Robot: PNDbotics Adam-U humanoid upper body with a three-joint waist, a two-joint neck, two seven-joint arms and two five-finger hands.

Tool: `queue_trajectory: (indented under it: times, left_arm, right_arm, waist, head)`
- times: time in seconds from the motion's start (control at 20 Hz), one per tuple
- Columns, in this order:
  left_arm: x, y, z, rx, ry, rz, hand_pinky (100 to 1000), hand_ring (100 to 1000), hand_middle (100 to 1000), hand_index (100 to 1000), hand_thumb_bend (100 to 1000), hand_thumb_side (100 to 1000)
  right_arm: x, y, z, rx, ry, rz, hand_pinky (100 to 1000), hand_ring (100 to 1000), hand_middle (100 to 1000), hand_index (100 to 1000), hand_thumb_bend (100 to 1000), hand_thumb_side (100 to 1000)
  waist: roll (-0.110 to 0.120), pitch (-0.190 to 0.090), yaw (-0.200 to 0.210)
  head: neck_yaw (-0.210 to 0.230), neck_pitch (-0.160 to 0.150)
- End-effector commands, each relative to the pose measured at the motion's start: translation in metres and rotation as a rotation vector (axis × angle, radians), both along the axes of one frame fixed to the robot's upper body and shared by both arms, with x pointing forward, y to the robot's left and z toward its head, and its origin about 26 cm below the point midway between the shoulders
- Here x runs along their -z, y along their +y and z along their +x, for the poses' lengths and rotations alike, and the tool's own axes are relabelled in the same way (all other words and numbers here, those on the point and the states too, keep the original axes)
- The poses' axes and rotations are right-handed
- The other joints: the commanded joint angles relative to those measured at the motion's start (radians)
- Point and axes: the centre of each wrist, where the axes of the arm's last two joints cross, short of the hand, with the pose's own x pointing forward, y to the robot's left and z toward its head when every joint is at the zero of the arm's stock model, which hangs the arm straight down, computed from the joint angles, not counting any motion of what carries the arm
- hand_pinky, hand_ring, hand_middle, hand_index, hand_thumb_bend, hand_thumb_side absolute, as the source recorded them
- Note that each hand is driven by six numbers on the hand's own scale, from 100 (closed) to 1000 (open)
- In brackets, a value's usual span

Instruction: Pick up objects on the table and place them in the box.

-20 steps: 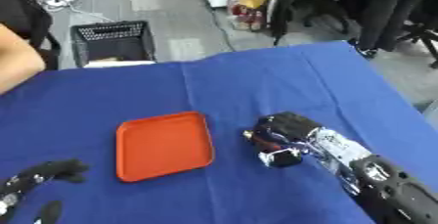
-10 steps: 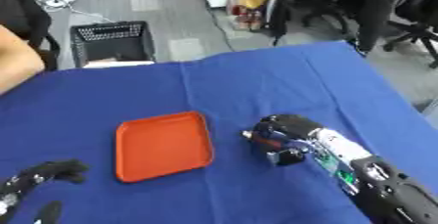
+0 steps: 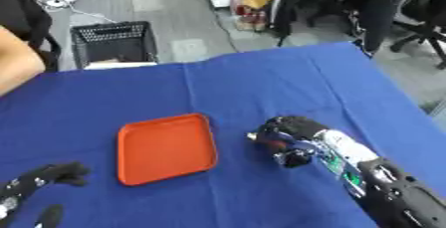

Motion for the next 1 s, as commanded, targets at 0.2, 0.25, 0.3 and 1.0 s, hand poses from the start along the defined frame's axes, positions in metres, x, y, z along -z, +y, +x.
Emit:
queue_trajectory:
  times: [0.2, 0.25, 0.3, 1.0]
  left_arm:
    - [-0.0046, -0.001, -0.0002, 0.01, -0.015, -0.003, 896, 760, 849, 1000, 100, 723]
    - [-0.0045, -0.001, -0.0002, 0.01, -0.015, -0.002, 896, 760, 849, 1000, 100, 723]
    - [-0.0045, -0.001, -0.0002, 0.011, -0.015, -0.002, 896, 760, 849, 1000, 100, 723]
    - [-0.0045, -0.0011, 0.0, 0.013, -0.013, -0.002, 897, 761, 849, 1000, 100, 720]
  right_arm:
    - [-0.0034, -0.0079, -0.0029, 0.002, 0.007, -0.049, 662, 752, 762, 872, 100, 132]
    - [-0.0032, -0.0081, -0.0034, -0.001, 0.01, -0.056, 663, 753, 763, 869, 100, 133]
    - [-0.0029, -0.0084, -0.0038, -0.005, 0.015, -0.063, 664, 754, 764, 866, 100, 134]
    - [0.0021, -0.0108, -0.0067, 0.0, 0.014, -0.067, 658, 749, 753, 748, 100, 121]
  waist:
    - [0.001, -0.008, -0.003]
    - [0.001, -0.008, -0.003]
    - [0.0, -0.009, -0.003]
    - [0.0, -0.009, -0.003]
  head:
    - [-0.006, -0.007]
    - [-0.006, -0.007]
    - [-0.006, -0.007]
    - [-0.005, -0.006]
